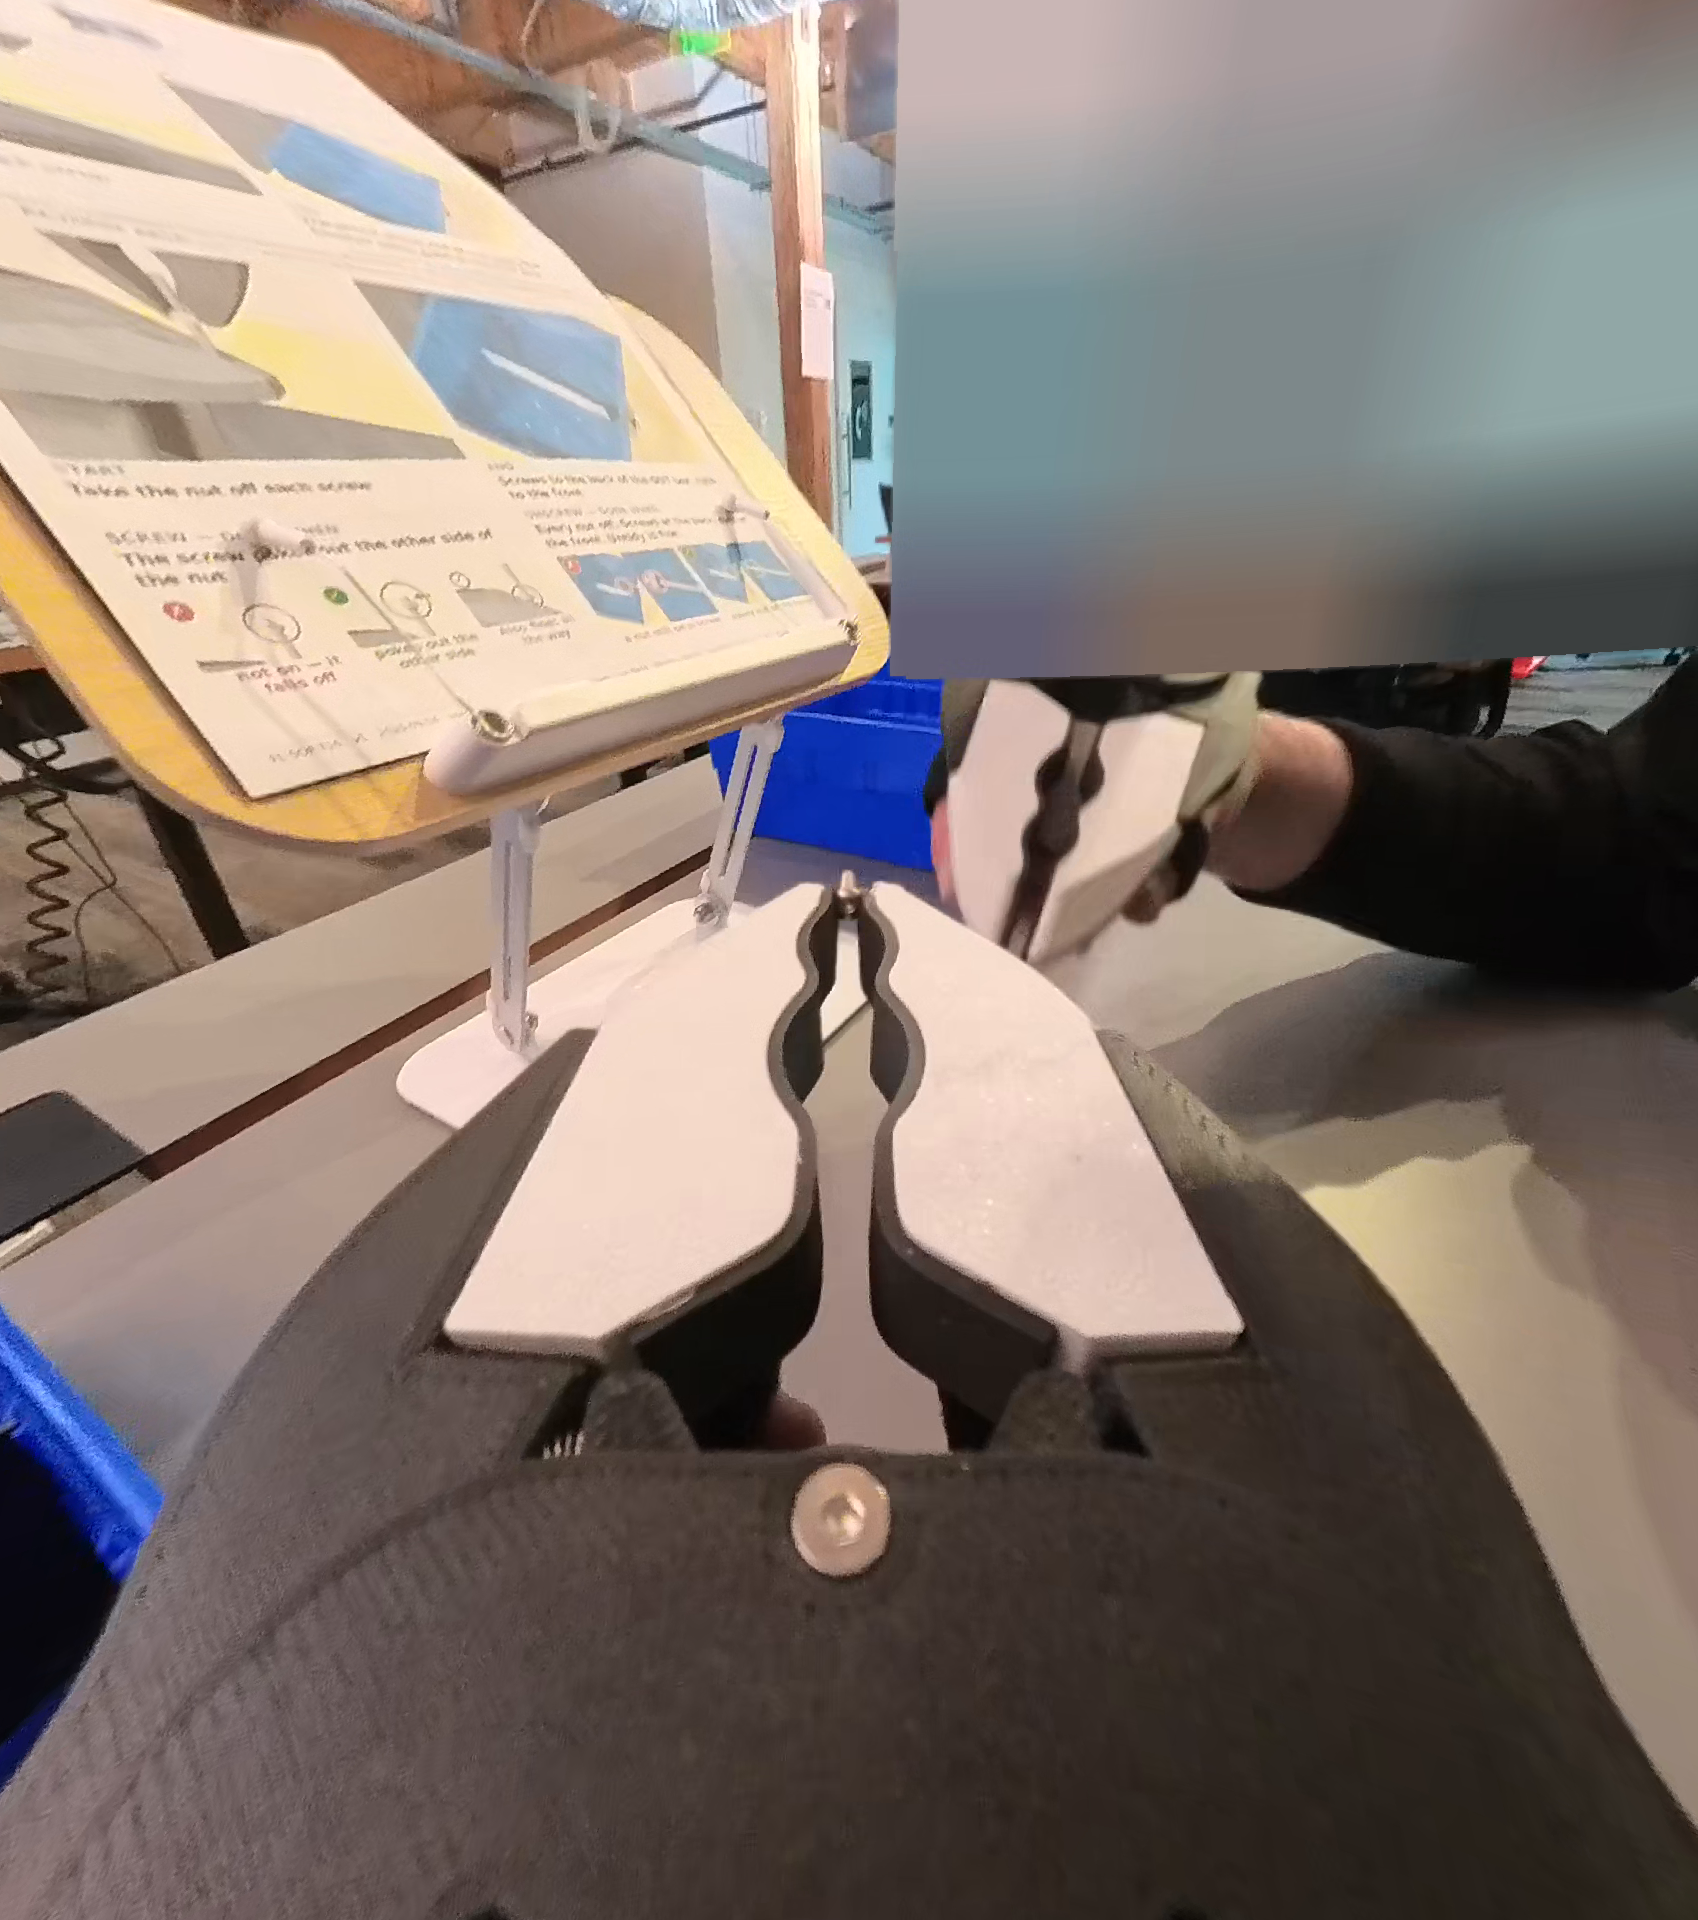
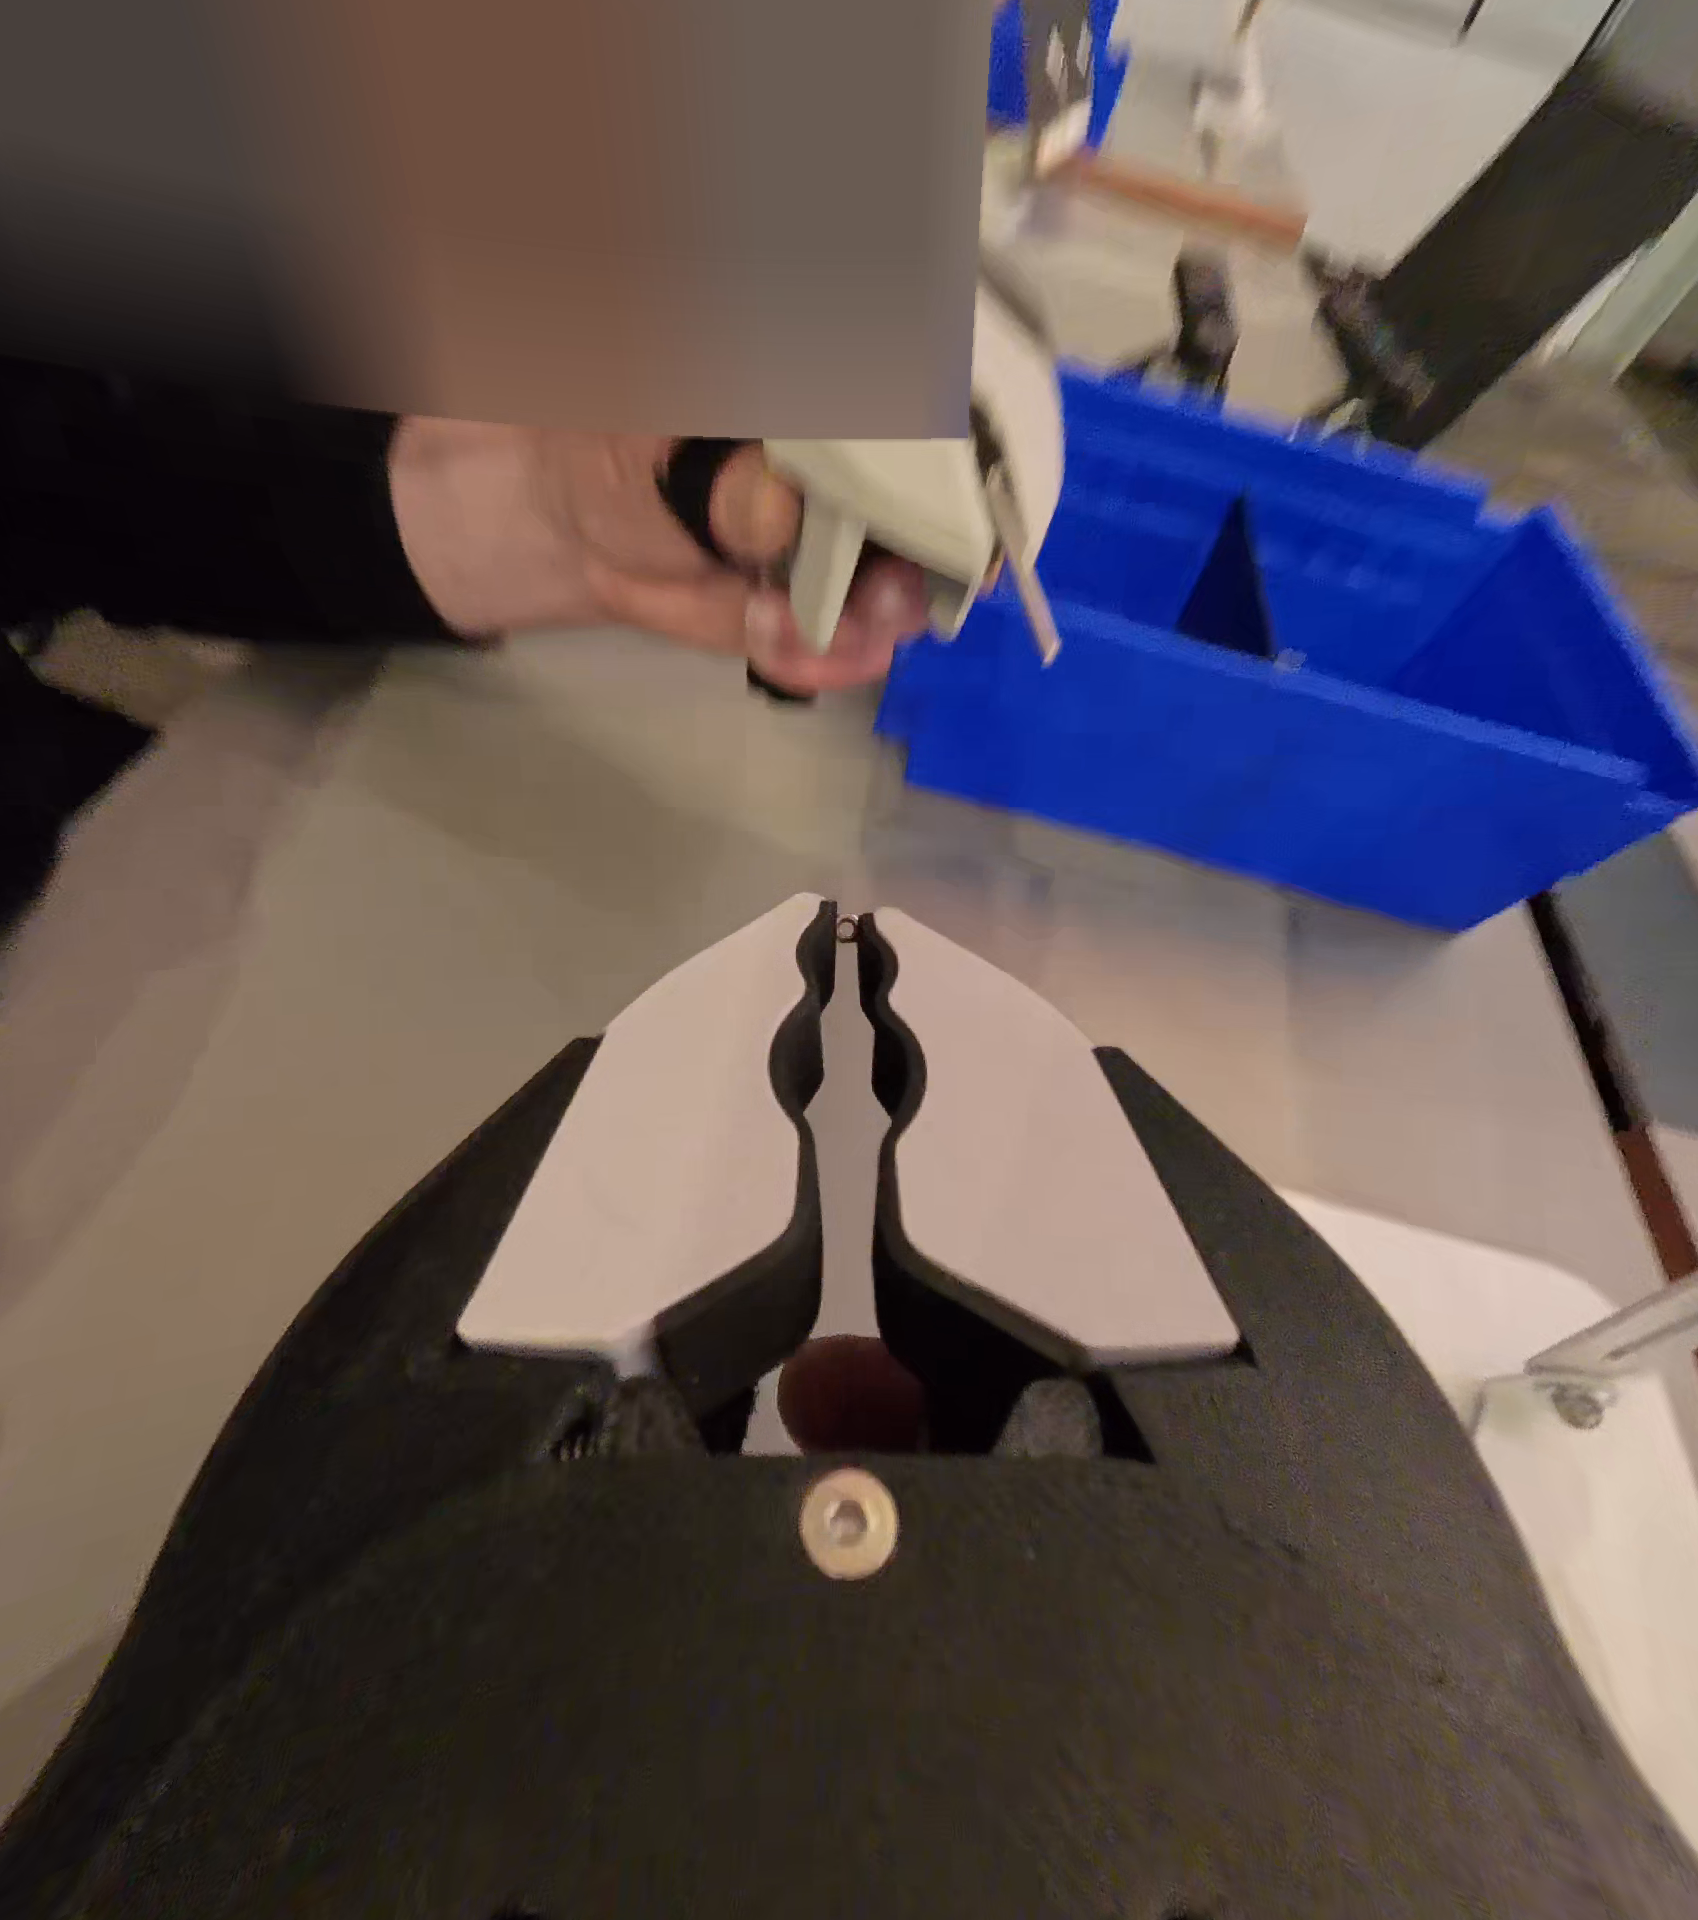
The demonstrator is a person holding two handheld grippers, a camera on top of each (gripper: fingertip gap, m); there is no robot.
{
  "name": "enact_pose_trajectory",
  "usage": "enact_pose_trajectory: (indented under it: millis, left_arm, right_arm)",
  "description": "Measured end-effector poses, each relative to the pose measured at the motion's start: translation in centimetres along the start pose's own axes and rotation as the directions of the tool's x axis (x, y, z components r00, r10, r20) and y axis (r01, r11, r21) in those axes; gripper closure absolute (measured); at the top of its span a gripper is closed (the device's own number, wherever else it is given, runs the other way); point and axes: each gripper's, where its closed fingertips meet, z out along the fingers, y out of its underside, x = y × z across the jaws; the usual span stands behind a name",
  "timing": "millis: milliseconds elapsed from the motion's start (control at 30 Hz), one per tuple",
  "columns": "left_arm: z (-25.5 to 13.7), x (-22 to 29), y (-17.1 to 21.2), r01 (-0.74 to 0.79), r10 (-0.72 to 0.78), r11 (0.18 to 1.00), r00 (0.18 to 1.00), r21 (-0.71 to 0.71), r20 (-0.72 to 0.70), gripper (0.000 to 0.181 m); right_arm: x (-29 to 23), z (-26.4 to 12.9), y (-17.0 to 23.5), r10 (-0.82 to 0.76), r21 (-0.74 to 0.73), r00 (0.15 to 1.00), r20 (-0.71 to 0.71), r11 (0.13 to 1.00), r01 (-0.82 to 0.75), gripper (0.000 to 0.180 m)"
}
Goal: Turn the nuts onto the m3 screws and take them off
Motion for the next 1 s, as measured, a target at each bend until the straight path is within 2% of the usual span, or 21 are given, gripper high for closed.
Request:
enact_pose_trajectory:
  millis: [33, 133, 267, 500, 633, 733, 1000]
  left_arm:
    - [0.2, 0.2, -0.4, 0.005, -0.005, 1.0, 1.0, 0.013, -0.007, 0.178]
    - [0.7, 0.9, -1.3, 0.024, -0.022, 0.998, 0.999, 0.054, -0.029, 0.178]
    - [1.3, 2.0, -2.8, 0.085, -0.075, 0.986, 0.994, 0.143, -0.077, 0.178]
    - [1.6, 2.8, -2.8, 0.081, -0.063, 0.982, 0.992, 0.169, -0.111, 0.178]
    - [0.8, 1.4, -1.9, 0.187, -0.156, 0.96, 0.975, 0.21, -0.159, 0.178]
    - [0.3, 1.4, -2.6, 0.158, -0.124, 0.964, 0.979, 0.213, -0.163, 0.178]
    - [2.4, 3.0, -0.6, 0.092, -0.079, 0.991, 0.989, 0.099, -0.125, 0.178]
  right_arm:
    - [0.2, -0.9, -1.4, 0.008, 0.061, 1.0, -0.012, 0.998, -0.007, 0.176]
    - [0.3, -3.1, -4.6, 0.004, 0.218, 1.0, -0.027, 0.976, 0.002, 0.176]
    - [0.2, -4.1, -6.2, 0.006, 0.3, 0.999, -0.04, 0.954, 0.006, 0.18]
    - [-0.6, -3.5, -5.1, 0.011, 0.256, 1.0, -0.007, 0.967, -0.009, 0.18]
    - [-1.2, -2.5, -4.0, 0.003, 0.203, 1.0, 0.012, 0.979, -0.005, 0.18]
    - [-1.0, -2.1, -3.5, 0.021, 0.192, 0.999, 0.024, 0.981, -0.025, 0.18]
    - [-0.3, -1.7, -2.5, 0.034, 0.153, 0.999, 0.011, 0.988, -0.035, 0.18]
